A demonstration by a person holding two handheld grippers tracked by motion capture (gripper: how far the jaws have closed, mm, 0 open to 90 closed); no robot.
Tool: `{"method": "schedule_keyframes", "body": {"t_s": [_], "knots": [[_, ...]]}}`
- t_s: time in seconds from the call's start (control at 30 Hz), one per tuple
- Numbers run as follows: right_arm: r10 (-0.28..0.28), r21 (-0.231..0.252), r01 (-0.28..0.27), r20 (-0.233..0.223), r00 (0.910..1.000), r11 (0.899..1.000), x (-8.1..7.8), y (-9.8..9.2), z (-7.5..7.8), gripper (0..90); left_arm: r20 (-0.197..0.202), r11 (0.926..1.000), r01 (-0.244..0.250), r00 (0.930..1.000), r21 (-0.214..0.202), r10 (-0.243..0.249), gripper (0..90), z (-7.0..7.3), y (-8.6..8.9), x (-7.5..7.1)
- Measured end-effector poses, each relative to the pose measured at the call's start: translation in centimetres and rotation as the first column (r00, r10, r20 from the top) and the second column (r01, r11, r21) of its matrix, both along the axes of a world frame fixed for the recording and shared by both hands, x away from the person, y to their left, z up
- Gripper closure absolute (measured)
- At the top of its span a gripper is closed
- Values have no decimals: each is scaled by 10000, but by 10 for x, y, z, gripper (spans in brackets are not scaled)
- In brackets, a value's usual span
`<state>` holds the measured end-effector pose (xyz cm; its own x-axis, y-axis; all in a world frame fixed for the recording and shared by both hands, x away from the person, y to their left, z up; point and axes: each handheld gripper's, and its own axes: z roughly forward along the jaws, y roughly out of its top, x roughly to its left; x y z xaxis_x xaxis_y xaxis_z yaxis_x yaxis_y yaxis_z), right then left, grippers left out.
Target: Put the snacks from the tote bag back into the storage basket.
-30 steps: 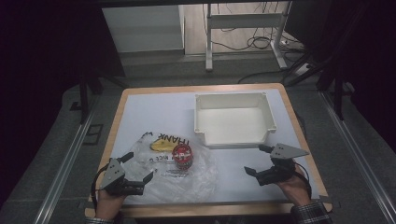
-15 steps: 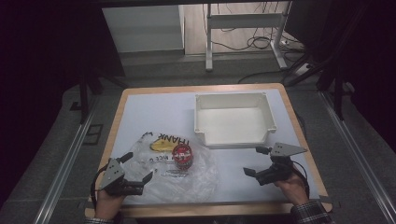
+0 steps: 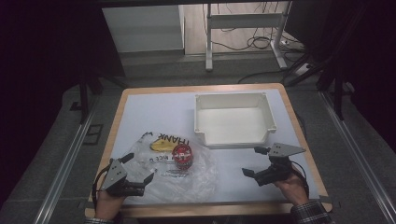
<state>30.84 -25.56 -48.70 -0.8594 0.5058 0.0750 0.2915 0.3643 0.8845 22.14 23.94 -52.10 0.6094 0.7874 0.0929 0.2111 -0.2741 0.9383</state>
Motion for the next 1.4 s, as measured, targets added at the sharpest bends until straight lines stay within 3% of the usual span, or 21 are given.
{"method": "schedule_keyframes", "body": {"t_s": [0.17,0.6,1.4], "knots": [[-58,-337,65,209,9998,9994,-1,1,2,11,32,10000,-20,10000,35,20,1,0,0,0],[-216,-468,236,427,9989,9986,-1,8,5,10,176,9999,-33,9998,95,32,3,1,-1,-1],[334,-932,-299,365,9988,9952,1,28,7,11,282,9996,-9,9996,286,1,3,1,-3,-2]]}}
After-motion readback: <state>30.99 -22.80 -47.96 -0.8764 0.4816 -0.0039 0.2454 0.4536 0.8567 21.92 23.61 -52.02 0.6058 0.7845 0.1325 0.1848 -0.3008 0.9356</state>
